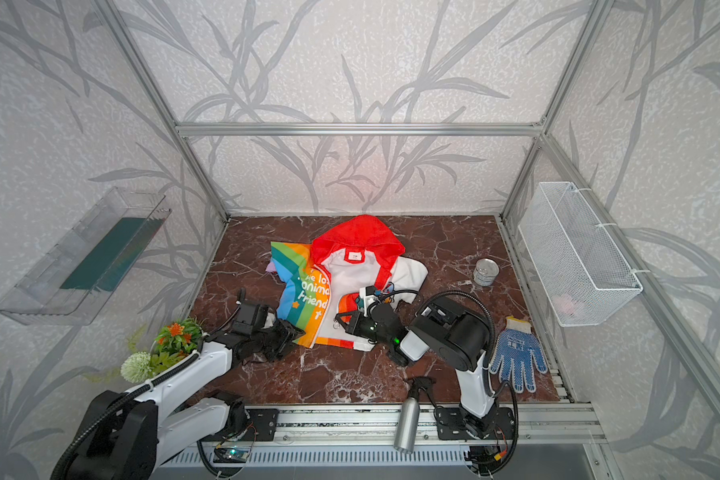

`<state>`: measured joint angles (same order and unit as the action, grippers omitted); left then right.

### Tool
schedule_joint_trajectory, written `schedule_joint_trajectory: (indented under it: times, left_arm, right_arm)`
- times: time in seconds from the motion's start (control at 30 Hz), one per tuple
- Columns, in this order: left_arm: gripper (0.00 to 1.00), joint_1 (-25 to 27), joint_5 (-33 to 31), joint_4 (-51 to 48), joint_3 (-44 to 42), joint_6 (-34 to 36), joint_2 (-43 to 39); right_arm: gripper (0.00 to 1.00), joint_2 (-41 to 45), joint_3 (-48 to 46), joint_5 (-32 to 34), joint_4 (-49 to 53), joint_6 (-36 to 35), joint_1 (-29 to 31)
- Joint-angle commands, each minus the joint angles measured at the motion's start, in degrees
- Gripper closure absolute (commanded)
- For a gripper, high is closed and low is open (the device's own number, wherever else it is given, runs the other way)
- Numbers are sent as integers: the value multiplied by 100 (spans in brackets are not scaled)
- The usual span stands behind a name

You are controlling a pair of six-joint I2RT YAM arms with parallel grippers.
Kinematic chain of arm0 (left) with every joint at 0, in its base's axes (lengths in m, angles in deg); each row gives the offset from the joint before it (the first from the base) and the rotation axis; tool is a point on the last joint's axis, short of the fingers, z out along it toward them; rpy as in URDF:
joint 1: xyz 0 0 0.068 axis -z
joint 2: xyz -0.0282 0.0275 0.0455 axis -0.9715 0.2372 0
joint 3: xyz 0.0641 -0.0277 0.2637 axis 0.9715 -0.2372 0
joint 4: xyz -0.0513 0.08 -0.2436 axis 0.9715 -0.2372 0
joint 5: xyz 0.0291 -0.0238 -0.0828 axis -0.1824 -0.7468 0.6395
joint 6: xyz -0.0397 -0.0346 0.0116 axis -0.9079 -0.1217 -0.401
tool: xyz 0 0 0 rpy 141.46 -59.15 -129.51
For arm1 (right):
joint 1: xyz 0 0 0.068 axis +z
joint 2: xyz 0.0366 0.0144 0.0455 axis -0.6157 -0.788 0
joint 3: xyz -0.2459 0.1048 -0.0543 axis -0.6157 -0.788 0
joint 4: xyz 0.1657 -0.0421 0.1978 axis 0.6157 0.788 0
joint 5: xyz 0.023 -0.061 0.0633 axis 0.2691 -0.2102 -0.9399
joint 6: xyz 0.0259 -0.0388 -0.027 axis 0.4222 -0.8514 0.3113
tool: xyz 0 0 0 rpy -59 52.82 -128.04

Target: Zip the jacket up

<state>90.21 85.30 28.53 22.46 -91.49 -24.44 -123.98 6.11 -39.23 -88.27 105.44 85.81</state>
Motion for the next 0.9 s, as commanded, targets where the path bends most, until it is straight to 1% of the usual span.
schedule_joint_trajectory:
  times: [0.0,0.1,0.23,0.3,0.37,0.43,0.5,0.57,0.63,0.73,0.8,0.87]
  left_arm:
    - [49,89,-117,14,127,15,204]
    - [50,160,-165,-21,199,70,404]
    - [50,334,-108,277,278,-18,793]
    - [50,422,-184,148,409,83,960]
    - [50,515,-437,-314,623,368,1088]
    - [52,581,-578,-368,653,432,1170]
    - [59,640,-622,-222,619,367,1239]
    - [70,721,-661,-188,716,385,1324]
    - [78,781,-681,-220,799,392,1320]
    - [92,795,-857,-702,995,587,1131]
    - [96,785,-994,-1009,1028,710,919]
    - [100,778,-961,-1059,1005,682,746]
  right_arm:
    - [100,254,-102,47,-62,-27,-44]
    - [100,324,-120,46,28,-64,-69]
    - [100,278,-129,35,-59,-12,-99]
    - [100,286,-121,27,-29,-2,-101]
    - [100,364,-105,12,101,-88,-104]
    - [100,421,-102,18,205,-142,-107]
    - [100,415,-112,14,189,-132,-114]
    - [100,425,-126,11,177,-122,-118]
    - [100,456,-137,20,202,-134,-130]
    - [100,542,-138,25,296,-156,-124]
    - [100,576,-138,11,335,-169,-123]
    - [100,594,-151,-7,357,-176,-123]
